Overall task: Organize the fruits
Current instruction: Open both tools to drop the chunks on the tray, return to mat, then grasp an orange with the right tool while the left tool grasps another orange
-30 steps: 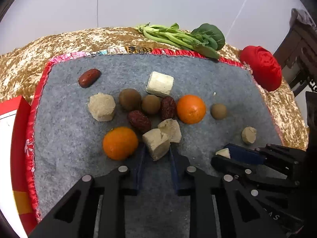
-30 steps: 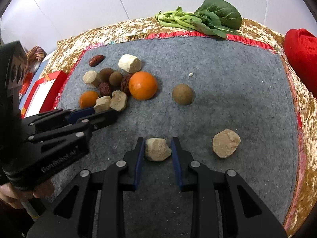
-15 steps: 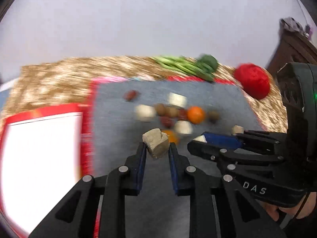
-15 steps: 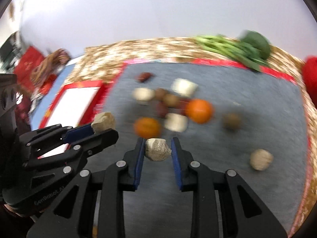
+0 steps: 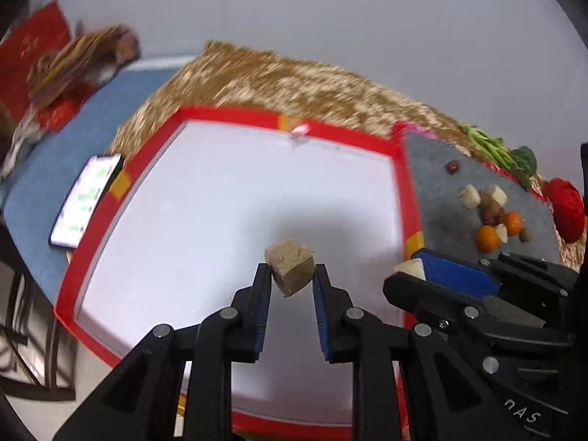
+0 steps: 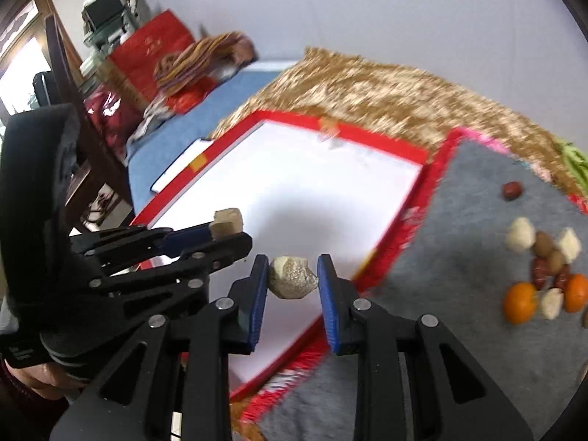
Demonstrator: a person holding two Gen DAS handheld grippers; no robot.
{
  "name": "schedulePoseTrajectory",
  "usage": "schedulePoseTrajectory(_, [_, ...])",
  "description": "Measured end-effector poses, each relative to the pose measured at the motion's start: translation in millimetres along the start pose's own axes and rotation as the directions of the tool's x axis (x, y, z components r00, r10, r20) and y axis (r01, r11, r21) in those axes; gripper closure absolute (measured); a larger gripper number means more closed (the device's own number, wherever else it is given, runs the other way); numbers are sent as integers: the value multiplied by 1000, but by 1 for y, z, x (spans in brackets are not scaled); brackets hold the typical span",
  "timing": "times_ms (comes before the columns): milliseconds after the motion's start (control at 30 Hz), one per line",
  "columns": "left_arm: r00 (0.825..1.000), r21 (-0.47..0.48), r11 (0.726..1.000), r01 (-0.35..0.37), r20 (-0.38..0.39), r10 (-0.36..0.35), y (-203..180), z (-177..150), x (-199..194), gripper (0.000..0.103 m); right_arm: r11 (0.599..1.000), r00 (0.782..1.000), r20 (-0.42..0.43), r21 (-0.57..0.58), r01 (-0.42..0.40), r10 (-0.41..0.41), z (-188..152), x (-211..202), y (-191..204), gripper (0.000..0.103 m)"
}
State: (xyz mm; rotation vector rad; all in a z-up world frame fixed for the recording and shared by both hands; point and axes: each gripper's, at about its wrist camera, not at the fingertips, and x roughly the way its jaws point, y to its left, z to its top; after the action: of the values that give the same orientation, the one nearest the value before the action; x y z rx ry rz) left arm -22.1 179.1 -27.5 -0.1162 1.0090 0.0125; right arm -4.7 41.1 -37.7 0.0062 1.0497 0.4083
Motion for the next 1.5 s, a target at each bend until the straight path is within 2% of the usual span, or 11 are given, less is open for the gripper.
schedulePoseTrajectory(100, [999,-5,999,-34,-7,34,1,-2,2,78,1000,1000,-19,6,-3,4,-2,4,-1,74])
schedulePoseTrajectory(167, [999,-18,999,-31,7,31,-4,0,0,58,999,999,-26,39,-24,25,-1,1,-8,74])
schedulePoseTrajectory(233, [997,-7,999,-52,50,53,-13,2,-5,44,997,1000,10,76,-25,24,1,-13,-20,73])
schedulePoseTrajectory(267, [996,11,999,-53,68,53,-20,4,-8,43,996,1000,25,91,-19,17,2,-23,-27,73])
schedulePoseTrajectory(333, [994,78,996,-38,104,30,-45,8,-14,41,992,998,54,125,9,-16,6,-43,-46,72])
schedulePoseTrajectory(433, [990,238,970,47,117,-77,-95,10,-19,28,976,993,50,194,95,-106,7,-78,-93,65])
schedulePoseTrajectory(533, [986,373,922,100,84,-141,-143,8,-9,28,934,985,-3,317,162,-170,4,-108,-161,65])
schedulePoseTrajectory(667, [981,447,876,180,-15,-194,-186,11,18,28,871,994,8,483,89,-106,-16,-120,-219,65])
schedulePoseTrajectory(800, [976,413,885,215,-58,-210,-198,15,38,28,837,999,-4,546,36,-41,-27,-109,-232,65])
schedulePoseTrajectory(1033, [970,437,867,240,-83,-227,-207,13,47,28,826,990,-47,546,140,-136,-27,-102,-243,65])
schedulePoseTrajectory(1500, [962,410,872,269,-149,-227,-215,19,76,28,804,987,-101,572,163,-127,-31,-79,-255,59])
